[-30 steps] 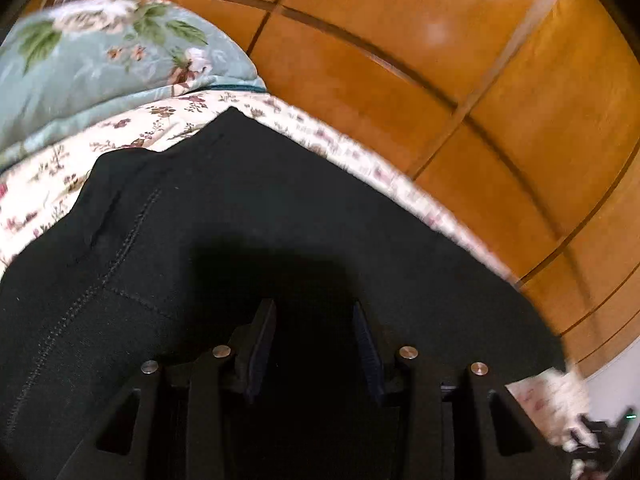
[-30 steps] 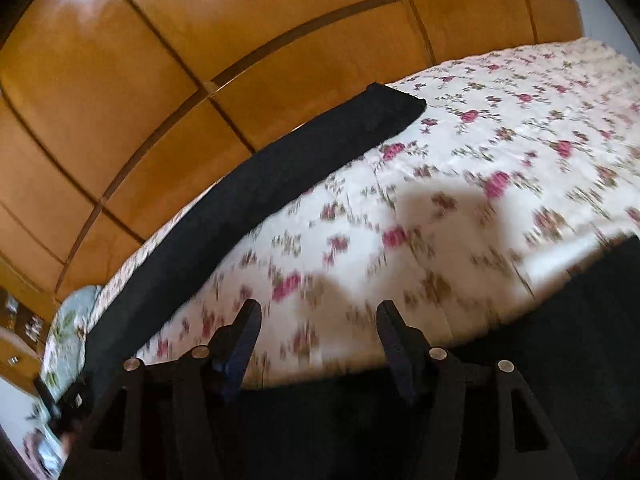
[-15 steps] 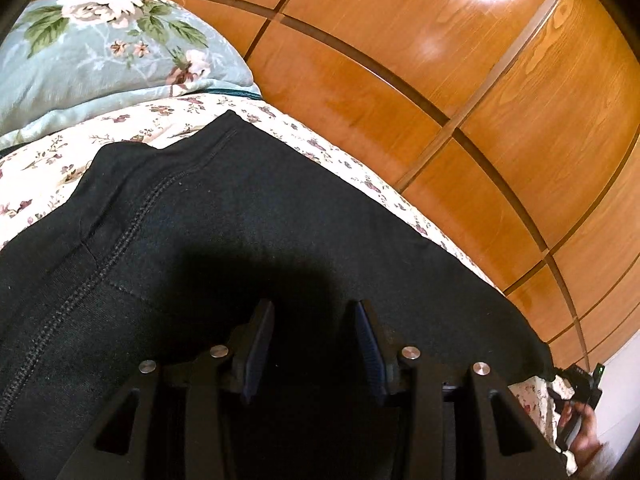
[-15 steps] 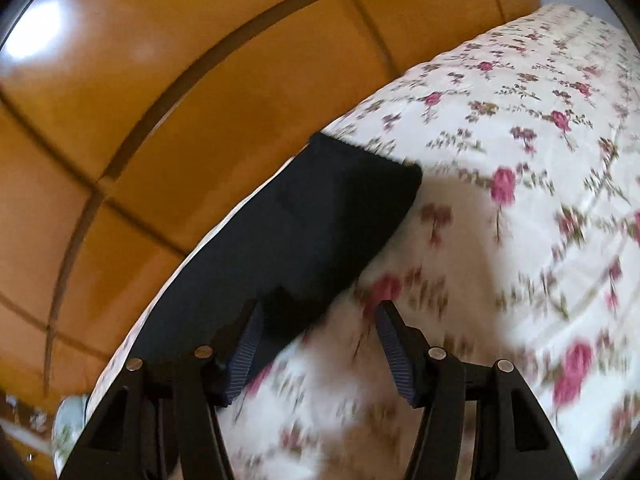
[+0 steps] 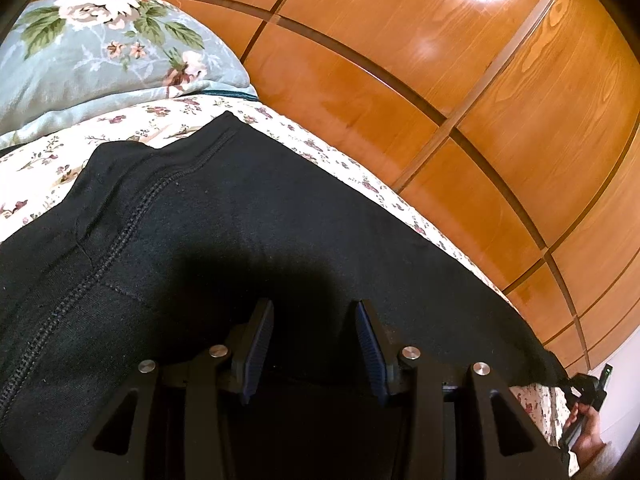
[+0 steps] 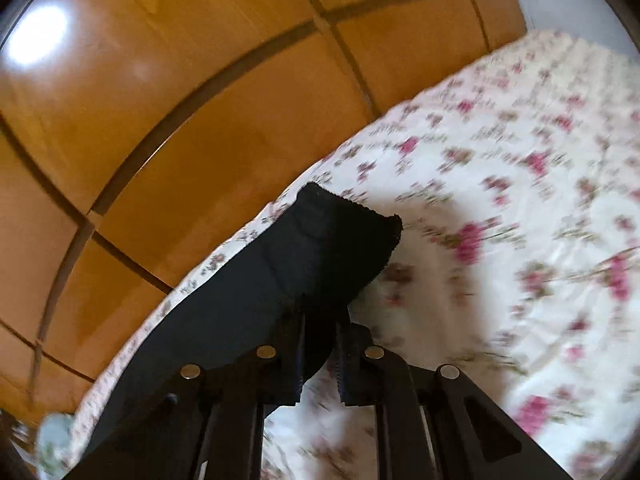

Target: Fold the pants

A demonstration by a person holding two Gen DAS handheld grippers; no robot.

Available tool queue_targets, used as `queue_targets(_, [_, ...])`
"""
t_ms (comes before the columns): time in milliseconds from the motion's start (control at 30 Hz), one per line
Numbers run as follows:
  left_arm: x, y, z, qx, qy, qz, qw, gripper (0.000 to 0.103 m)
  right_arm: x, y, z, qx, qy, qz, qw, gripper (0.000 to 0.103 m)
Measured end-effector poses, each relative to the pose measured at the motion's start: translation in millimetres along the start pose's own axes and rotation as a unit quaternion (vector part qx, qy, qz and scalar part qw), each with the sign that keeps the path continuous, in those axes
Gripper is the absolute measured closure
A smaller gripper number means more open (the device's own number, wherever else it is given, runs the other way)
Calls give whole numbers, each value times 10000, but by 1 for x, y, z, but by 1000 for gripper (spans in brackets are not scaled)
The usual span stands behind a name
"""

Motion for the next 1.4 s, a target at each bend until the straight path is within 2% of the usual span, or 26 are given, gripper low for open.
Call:
queue_targets(133, [0,1,0,-55,44,94,9999,60,12,-33,31,-375,-185,-163,9990,93])
queue_targets(267, [0,0,0,-123,58,130,9998,60,9,-74,46,-642,-107,-391,9971,94])
queue_targets(367, [-1,0,0,-132,59,140,9998,60,-9,-98,34,-652,241,-719,9950,94])
queue_targets(467, [-1,-1,0,-125,61,142,9998,60,-10,-97,34,-597,172,-716,9955,92])
queue_targets(567, [-1,-1,0,-124,60,150,9998,60,-10,-94,46,-991,215,-643,9928,77])
queue_targets(600, [-1,-1,0,-119,60,154,9998,60,-8,-92,52,-1009,147,-667,9926,71])
queue_targets(733, [-2,-1,0,-117,61,155,9998,60,-12,-61,80,-730,-22,-366,9967,70])
queue_targets(800, [-2,-1,0,-115,63,155,9998,60,-26,-37,87,-605,-6,-122,9981,69])
queue_targets(900, [-2,-1,0,-137,66,183,9997,60,-60,15,88,-128,232,444,9987,68])
queue_targets(1033, [-2,1,1,-166,106,321,9993,60,-123,102,84,740,654,1450,9845,64])
queue_targets(1100, [-1,1,1,-183,135,363,9991,60,-146,135,80,930,730,1865,9753,62])
queue_targets(1167, [0,1,1,-158,236,408,9988,60,-161,155,74,952,766,2154,9689,62])
queue_targets(1233, [4,-1,0,-143,504,416,9978,60,-174,166,64,876,870,2249,9665,53])
queue_targets(1333, [17,-3,4,-307,799,471,9952,60,-193,165,44,612,1036,2276,9663,52])
queue_targets(1400, [40,-4,12,-363,671,435,9961,60,-201,165,44,547,888,2461,9636,51])
Point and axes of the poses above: each gripper's, at about its wrist camera, not at the fingertips, and z roughly against the way its jaws point, y to its left, x to its top, the point moved 7 cm from there along -z, roughly the way its jaws point
